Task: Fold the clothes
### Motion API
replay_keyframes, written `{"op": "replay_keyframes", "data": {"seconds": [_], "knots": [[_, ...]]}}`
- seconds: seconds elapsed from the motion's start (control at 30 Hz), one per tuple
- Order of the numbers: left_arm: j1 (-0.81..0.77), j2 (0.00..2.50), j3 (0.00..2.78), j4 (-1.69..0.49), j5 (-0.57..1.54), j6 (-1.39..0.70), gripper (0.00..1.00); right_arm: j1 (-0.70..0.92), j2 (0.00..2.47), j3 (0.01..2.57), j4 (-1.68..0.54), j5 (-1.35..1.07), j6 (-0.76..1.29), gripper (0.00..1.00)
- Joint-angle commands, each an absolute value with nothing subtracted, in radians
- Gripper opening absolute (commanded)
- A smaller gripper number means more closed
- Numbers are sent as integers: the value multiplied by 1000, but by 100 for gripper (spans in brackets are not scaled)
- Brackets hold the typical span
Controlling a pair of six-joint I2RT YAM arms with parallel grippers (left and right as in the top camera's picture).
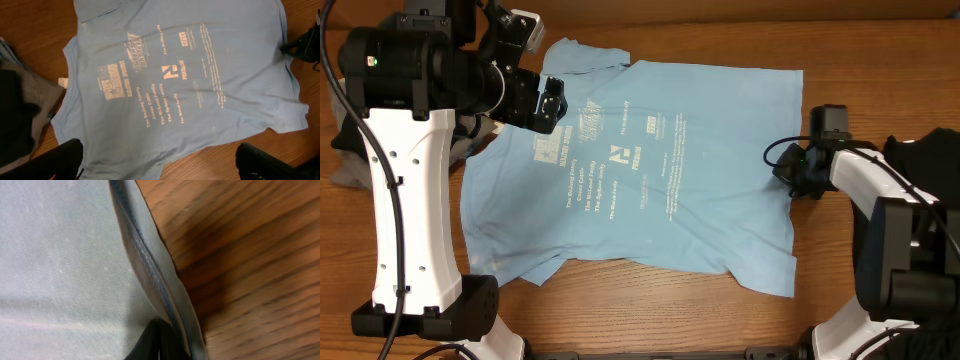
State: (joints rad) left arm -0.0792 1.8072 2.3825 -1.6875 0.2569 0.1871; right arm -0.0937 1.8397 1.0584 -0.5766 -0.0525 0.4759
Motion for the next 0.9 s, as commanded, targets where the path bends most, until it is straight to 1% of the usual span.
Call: {"op": "replay_keyframes", "data": {"seconds": [0.0,0.07,0.27,0.4,0.47,0.53,0.67,0.87], "knots": [[-85,1806,2391,-1689,255,194,100,-109,1792,1087,-572,-138,385,4],[-85,1806,2391,-1689,255,195,100,-109,1768,1095,-575,-168,347,4],[-85,1806,2391,-1689,255,194,100,-109,1728,1097,-614,-166,371,4],[-86,1806,2391,-1689,256,194,100,-93,1730,1079,-662,-248,365,4],[-86,1806,2391,-1689,255,194,100,-76,1730,1055,-663,-251,366,4],[-86,1806,2391,-1689,255,194,100,-60,1730,1028,-665,-220,371,4],[-86,1806,2391,-1689,255,194,100,-60,1730,990,-715,-74,475,4],[-86,1806,2391,-1689,255,195,100,-80,1730,987,-721,39,497,4]]}}
